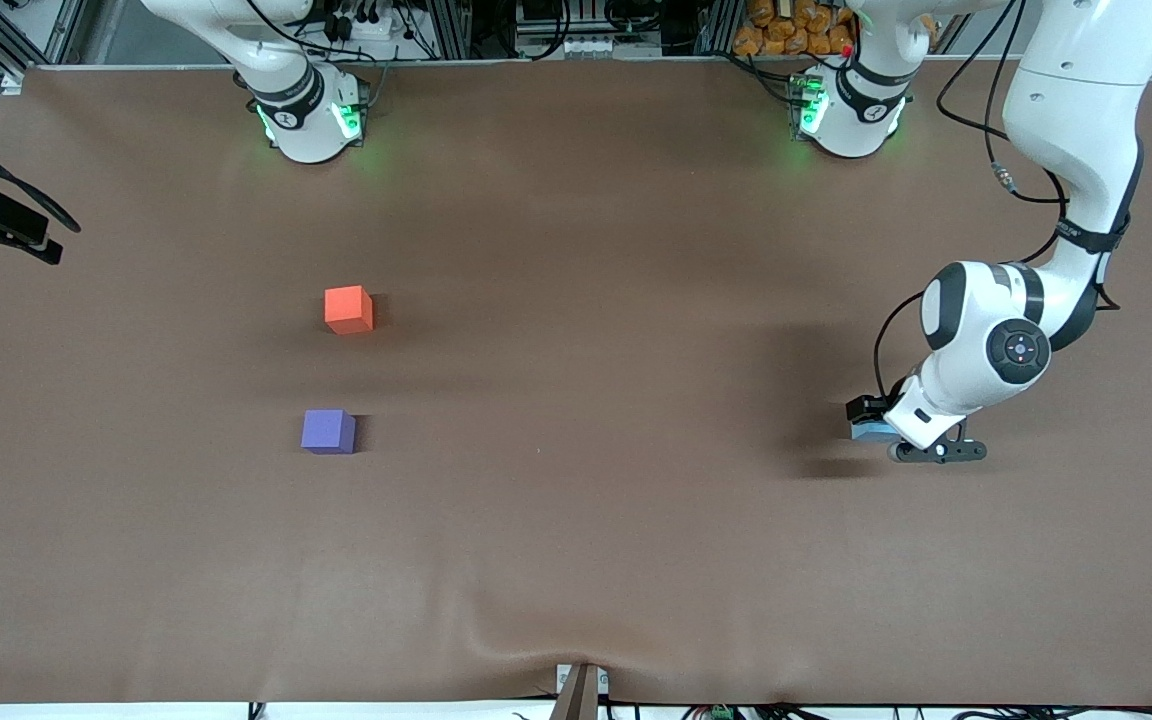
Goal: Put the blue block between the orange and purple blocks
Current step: 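Reach the left gripper down over the light blue cube, then close the left gripper on the light blue cube and lift it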
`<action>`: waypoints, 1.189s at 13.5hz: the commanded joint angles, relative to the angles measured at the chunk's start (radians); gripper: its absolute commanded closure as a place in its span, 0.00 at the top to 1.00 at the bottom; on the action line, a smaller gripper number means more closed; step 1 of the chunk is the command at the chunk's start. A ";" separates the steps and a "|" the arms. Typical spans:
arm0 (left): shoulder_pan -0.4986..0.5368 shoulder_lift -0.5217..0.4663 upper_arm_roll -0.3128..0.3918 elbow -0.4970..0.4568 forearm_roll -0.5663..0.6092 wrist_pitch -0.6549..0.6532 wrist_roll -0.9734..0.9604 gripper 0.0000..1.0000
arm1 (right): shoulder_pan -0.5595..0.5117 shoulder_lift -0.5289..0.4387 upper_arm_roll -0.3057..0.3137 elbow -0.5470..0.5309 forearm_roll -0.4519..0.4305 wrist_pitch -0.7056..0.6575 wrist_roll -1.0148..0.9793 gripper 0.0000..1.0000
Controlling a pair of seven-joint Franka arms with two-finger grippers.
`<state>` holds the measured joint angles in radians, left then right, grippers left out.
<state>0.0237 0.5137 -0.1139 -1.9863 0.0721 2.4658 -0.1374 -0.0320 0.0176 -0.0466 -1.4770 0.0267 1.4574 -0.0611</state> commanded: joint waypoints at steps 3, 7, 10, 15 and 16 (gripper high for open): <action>-0.028 -0.003 -0.006 0.003 0.017 -0.008 0.007 0.00 | -0.005 0.012 0.004 0.021 0.016 -0.005 0.004 1.00; -0.102 -0.020 -0.053 0.044 0.005 -0.008 -0.025 0.00 | -0.006 0.012 0.004 0.021 0.016 -0.005 0.004 1.00; -0.168 -0.015 -0.142 0.134 0.002 -0.083 -0.198 0.00 | -0.006 0.012 0.004 0.021 0.016 -0.005 0.004 1.00; -0.408 0.090 -0.147 0.348 -0.008 -0.168 -0.430 0.00 | -0.006 0.012 0.004 0.021 0.016 -0.005 0.004 1.00; -0.454 0.116 -0.147 0.384 -0.009 -0.166 -0.456 0.00 | -0.006 0.012 0.004 0.021 0.016 -0.005 0.004 1.00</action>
<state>-0.3638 0.5461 -0.2698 -1.7148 0.0718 2.3237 -0.5468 -0.0320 0.0190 -0.0465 -1.4767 0.0268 1.4579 -0.0611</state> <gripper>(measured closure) 0.463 0.000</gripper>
